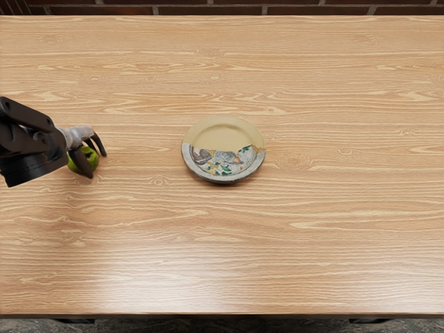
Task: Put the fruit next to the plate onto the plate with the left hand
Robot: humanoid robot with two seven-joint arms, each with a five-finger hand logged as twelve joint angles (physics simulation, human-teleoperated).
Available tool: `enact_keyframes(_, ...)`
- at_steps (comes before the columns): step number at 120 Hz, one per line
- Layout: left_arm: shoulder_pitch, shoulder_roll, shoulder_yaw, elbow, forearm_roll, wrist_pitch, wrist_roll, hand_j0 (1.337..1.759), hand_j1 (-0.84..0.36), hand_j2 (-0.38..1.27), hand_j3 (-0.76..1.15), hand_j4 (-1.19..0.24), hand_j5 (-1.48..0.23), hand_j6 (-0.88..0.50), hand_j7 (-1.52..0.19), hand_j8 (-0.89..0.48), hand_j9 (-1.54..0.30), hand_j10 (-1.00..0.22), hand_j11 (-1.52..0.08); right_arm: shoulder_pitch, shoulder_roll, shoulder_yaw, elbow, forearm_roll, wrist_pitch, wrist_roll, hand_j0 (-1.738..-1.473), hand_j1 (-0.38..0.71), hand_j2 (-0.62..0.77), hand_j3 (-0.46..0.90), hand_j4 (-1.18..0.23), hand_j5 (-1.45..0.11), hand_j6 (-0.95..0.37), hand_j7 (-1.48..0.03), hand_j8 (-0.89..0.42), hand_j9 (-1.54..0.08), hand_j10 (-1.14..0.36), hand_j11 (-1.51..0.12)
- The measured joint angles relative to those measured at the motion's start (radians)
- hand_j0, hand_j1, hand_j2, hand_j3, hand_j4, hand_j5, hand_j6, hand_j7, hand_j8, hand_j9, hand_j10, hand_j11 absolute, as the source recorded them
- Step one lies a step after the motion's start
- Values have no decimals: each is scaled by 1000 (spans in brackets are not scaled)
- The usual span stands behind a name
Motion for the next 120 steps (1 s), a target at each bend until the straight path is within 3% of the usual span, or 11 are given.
enact_keyframes(8,-2,4,0,-1,-3,-4,-1,1655,-364,220,0,-588,-839,-304,-822,-176,-831,-262,-834,0,0,0,0,0,0,0,-1658,-331,-3,0,-15,-20,-15,-20,-15,-20,-15,-20)
enact_keyframes(22,-24,22,0,-4,-16,-47,-1,1653,-371,174,0,-663,-965,-252,-935,-120,-939,-238,-950,0,0,0,0,0,0,0,-1658,-331,-3,0,-15,-20,-15,-20,-15,-20,-15,-20)
enact_keyframes(31,-65,59,0,-10,-25,-113,-1,1650,-366,164,0,-712,-1042,-231,-1015,-92,-1016,-249,-1033,0,0,0,0,0,0,0,-1658,-331,-3,0,-15,-20,-15,-20,-15,-20,-15,-20)
enact_keyframes(48,-206,166,-6,-31,-75,-261,-1,1648,-409,332,0,-689,-1125,-169,-1092,-52,-1083,-233,-1126,0,0,0,0,0,0,0,-1658,-331,-3,0,-15,-20,-15,-20,-15,-20,-15,-20)
enact_keyframes(57,-220,205,-72,-33,-92,-338,0,1645,-416,336,0,-675,-1143,-147,-1116,-33,-1101,-217,-1151,0,0,0,0,0,0,0,-1658,-331,-3,0,-15,-20,-15,-20,-15,-20,-15,-20)
enact_keyframes(77,-180,186,-366,-17,-97,-400,0,1640,-409,315,0,-664,-1179,-132,-1142,-29,-1130,-223,-1193,0,0,0,0,0,0,0,-1658,-331,-3,0,-15,-19,-15,-20,-15,-20,-15,-20)
enact_keyframes(87,-124,125,-475,27,-95,-408,0,1641,-317,227,0,-695,-1165,-175,-1126,-75,-1129,-274,-1201,0,0,0,0,0,0,0,-1658,-331,-3,0,-15,-19,-15,-20,-15,-20,-15,-20)
enact_keyframes(103,-108,85,-565,76,-95,-412,-1,1642,-273,138,0,-702,-1175,-190,-1124,-106,-1136,-280,-1215,0,0,0,0,0,0,0,-1658,-331,-3,0,-15,-19,-15,-20,-15,-20,-15,-20)
enact_keyframes(108,-80,60,-580,93,-93,-412,0,1643,-292,203,0,-706,-1174,-193,-1118,-109,-1131,-298,-1211,0,0,0,0,0,0,0,-1658,-331,-3,0,-15,-19,-15,-20,-15,-20,-15,-20)
enact_keyframes(120,-43,35,-608,128,-92,-411,0,1642,-270,180,0,-696,-1209,-185,-1131,-104,-1142,-297,-1215,0,0,0,0,0,0,0,-1658,-331,-3,0,-15,-20,-15,-20,-15,-20,-15,-20)
